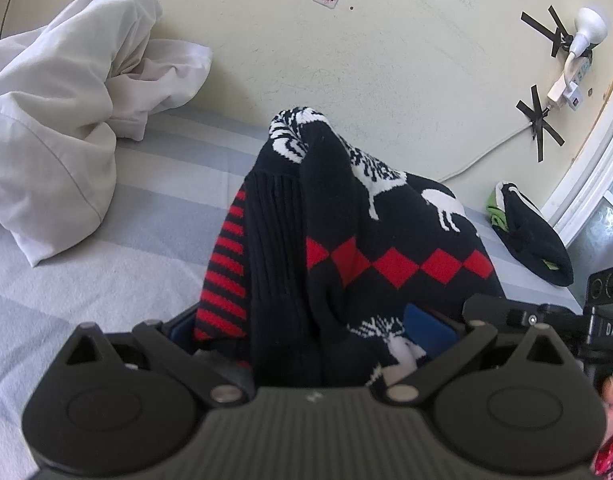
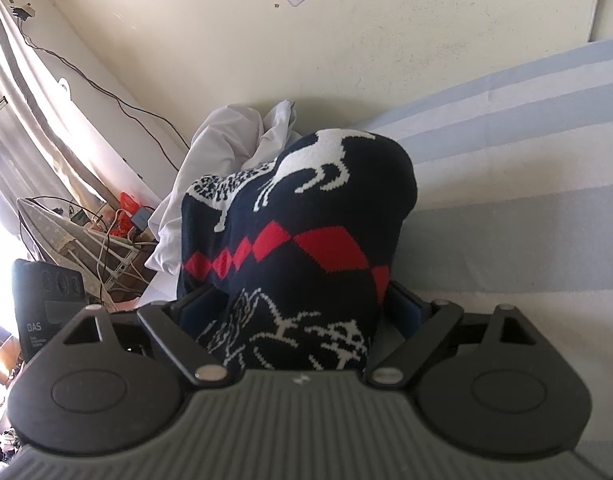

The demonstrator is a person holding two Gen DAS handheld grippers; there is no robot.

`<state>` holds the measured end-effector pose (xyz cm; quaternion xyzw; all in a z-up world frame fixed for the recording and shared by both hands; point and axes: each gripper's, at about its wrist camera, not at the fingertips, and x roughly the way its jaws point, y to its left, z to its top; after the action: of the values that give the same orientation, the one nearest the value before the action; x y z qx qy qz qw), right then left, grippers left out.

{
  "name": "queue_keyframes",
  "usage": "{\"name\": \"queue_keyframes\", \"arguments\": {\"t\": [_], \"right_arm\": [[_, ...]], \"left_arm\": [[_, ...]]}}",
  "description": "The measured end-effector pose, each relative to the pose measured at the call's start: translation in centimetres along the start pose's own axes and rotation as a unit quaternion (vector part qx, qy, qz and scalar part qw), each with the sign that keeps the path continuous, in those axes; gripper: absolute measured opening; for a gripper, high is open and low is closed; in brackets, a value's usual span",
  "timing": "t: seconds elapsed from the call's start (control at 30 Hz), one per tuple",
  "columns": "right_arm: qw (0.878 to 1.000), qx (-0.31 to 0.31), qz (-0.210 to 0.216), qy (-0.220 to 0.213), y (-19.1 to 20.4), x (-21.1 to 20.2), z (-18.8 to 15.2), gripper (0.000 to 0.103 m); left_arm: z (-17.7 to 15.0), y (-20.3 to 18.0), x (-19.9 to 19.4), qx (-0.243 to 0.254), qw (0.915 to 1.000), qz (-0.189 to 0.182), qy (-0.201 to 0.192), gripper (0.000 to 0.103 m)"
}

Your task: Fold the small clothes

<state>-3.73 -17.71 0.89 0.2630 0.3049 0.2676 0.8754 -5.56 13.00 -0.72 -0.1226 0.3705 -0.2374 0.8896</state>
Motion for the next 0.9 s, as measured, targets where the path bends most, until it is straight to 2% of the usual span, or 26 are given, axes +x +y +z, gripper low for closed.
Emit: {"name": "queue_keyframes", "arguments": {"t": [0.9], "right_arm": [[1.000,-0.005,0.004,0.002,0.17,0.16,-0.09,0.096]], "left_arm": [[-0.17,-0.17,-0.06,0.002,1.0000,0.005,-0.006,0.103]]}}
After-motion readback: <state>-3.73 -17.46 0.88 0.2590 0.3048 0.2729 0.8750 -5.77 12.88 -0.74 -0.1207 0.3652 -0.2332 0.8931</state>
